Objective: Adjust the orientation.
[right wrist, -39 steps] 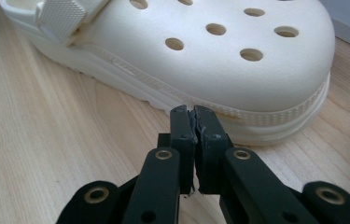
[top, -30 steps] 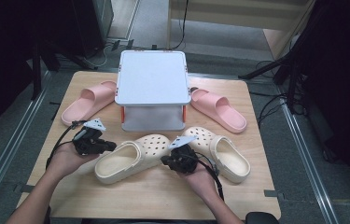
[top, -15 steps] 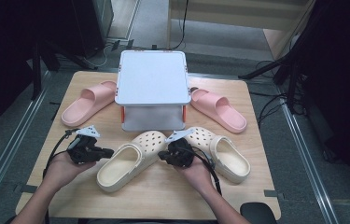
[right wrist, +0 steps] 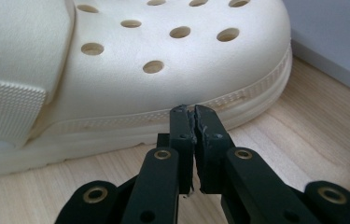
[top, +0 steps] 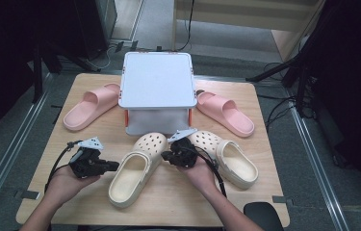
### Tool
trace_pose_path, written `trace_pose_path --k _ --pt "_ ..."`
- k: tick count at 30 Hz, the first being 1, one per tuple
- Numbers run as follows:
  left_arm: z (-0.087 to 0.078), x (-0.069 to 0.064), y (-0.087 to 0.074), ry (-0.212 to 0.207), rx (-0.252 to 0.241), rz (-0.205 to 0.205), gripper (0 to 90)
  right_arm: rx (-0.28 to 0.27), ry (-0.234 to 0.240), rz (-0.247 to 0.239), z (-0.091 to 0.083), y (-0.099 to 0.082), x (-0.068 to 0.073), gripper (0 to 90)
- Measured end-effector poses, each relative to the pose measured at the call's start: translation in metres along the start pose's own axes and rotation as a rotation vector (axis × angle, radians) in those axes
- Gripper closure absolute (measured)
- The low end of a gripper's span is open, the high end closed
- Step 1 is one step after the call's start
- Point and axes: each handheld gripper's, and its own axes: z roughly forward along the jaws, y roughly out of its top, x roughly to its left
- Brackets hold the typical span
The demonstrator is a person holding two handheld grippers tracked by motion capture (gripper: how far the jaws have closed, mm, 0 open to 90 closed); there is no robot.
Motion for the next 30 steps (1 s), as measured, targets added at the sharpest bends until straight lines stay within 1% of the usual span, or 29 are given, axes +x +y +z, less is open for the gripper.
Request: trace_pose_path --k 3,5,6,9,10,11,14,15,16,17,19,20,21,22,23,24,25,26,28,30 --pt "0.001 -0.003 -0.001 0.008 -0.007 -0.002 87.0 -0.007 -0.009 -0.002 0.002 0.002 0.0 87.1" --pt "0.002 -0.004 -0.001 0.006 -0.004 0.001 86.9 -0.007 -0.011 0.002 0.003 0.002 0.0 87.1" --pt "0.003 -0.006 -0.001 0.006 -0.003 0.001 86.7 -0.016 -0.019 0.008 0.005 0.004 -0.001 86.4" --pt "0.005 -0.011 0.0 0.001 -0.001 0.005 85.5 -0.025 -0.041 0.005 0.007 0.006 -0.001 86.0" --pt "0.005 -0.011 0.0 0.001 -0.001 0.005 85.4 -0.025 -0.041 0.005 0.007 0.006 -0.001 86.0" --pt "0.006 -0.013 0.0 0.001 -0.004 0.001 85.4 -0.026 -0.047 0.008 0.007 0.007 -0.001 86.0" --pt "0.011 -0.014 0.002 -0.019 -0.014 -0.037 84.9 -0.027 -0.062 0.012 0.009 0.009 -0.002 84.9" --pt "0.012 -0.014 0.002 -0.022 -0.013 -0.037 84.9 -0.025 -0.07 0.014 0.01 0.01 -0.003 84.5" --pt "0.013 -0.015 0.003 -0.018 -0.01 -0.033 84.9 -0.024 -0.069 0.005 0.01 0.011 -0.004 84.3" --pt "0.013 -0.015 0.003 -0.018 -0.01 -0.033 84.3 -0.023 -0.073 0.01 0.01 0.011 -0.005 84.3" --pt "0.01 -0.011 0.005 -0.023 -0.016 -0.042 81.5 -0.023 -0.068 0.015 0.01 0.011 -0.005 84.3" --pt "0.008 -0.01 0.005 -0.019 -0.026 -0.046 80.7 -0.026 -0.068 0.013 0.009 0.012 -0.005 84.2" --pt "0.005 -0.008 0.006 -0.025 -0.043 -0.059 79.8 -0.032 -0.065 0.012 0.008 0.012 -0.005 83.3" --pt "0.001 -0.006 0.008 -0.04 -0.064 -0.081 79.2 -0.041 -0.06 0.016 0.005 0.012 -0.004 81.5" --pt "0.001 -0.006 0.008 -0.04 -0.064 -0.081 79.2 -0.054 -0.057 0.019 0.003 0.013 -0.004 79.0" --pt "-0.003 -0.005 0.01 -0.052 -0.089 -0.097 79.2 -0.054 -0.057 0.019 0.003 0.013 -0.004 79.0" --pt "-0.009 -0.004 0.014 -0.051 -0.109 -0.097 79.1 -0.064 -0.058 0.022 0.0 0.014 -0.003 76.8" --pt "-0.014 -0.002 0.019 -0.037 -0.117 -0.093 78.4 -0.091 -0.049 0.017 -0.008 0.015 -0.001 72.1" --pt "-0.018 0.0 0.025 -0.018 -0.12 -0.086 77.6 -0.102 -0.042 0.013 -0.012 0.016 0.002 68.1" --pt "-0.02 0.003 0.032 -0.007 -0.109 -0.078 76.5 -0.11 -0.027 0.014 -0.017 0.017 0.005 64.4"
